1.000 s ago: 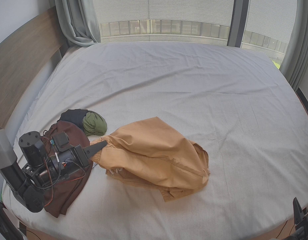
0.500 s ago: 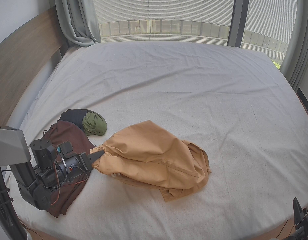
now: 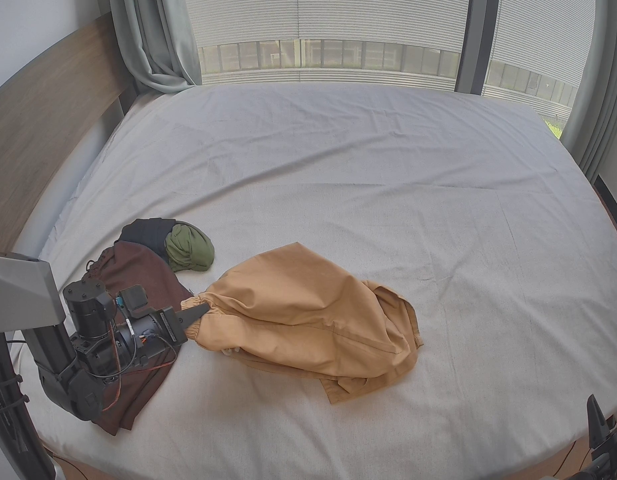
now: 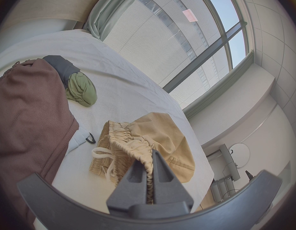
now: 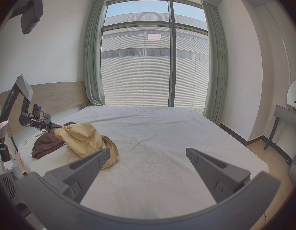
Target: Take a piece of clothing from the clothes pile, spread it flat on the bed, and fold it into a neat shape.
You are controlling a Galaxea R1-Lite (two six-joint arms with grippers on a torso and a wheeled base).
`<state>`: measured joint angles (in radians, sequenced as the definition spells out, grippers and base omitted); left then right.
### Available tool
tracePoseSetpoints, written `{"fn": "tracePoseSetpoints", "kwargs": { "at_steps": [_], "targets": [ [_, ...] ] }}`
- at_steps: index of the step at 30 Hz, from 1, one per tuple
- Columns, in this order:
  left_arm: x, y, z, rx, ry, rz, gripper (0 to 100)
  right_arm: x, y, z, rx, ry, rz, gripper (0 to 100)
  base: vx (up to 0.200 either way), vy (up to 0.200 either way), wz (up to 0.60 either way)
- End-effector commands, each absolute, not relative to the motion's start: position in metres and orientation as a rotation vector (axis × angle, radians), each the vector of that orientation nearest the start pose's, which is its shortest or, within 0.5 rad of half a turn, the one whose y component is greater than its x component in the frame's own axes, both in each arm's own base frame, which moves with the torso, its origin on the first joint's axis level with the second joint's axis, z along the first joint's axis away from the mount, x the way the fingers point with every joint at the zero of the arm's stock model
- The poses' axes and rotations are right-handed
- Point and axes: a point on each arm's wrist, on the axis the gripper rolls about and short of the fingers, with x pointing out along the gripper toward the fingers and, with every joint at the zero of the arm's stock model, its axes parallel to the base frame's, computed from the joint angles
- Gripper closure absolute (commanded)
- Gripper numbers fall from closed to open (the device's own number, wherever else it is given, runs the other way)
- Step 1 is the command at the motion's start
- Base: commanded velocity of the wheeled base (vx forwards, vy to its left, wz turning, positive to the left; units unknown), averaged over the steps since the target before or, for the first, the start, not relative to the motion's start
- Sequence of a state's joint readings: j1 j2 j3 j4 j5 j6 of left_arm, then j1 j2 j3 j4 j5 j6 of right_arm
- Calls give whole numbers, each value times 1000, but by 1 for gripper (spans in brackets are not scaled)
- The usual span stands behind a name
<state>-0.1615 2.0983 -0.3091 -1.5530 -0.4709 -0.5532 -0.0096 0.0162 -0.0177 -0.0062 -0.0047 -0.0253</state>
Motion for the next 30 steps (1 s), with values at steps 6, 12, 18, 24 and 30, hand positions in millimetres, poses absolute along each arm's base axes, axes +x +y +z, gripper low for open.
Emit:
{"fn": "tracePoseSetpoints", "kwargs": {
  "at_steps": [6,12,18,24,30],
  "targets": [
    [278,-55,51,-569,396,-546,100,-23,0,77,-24,-10,-37,0,0,0,0],
    [279,-57,52,-567,395,-554,100,-31,0,112,-45,-129,2,0,0,0,0],
    [281,-56,52,-565,389,-553,100,-21,1,193,-40,-162,129,0,0,0,0],
    [284,-55,56,-563,363,-548,100,25,9,213,244,73,391,0,0,0,0],
    [289,-51,59,-561,340,-539,100,80,22,228,244,174,423,0,0,0,0]
  ]
}}
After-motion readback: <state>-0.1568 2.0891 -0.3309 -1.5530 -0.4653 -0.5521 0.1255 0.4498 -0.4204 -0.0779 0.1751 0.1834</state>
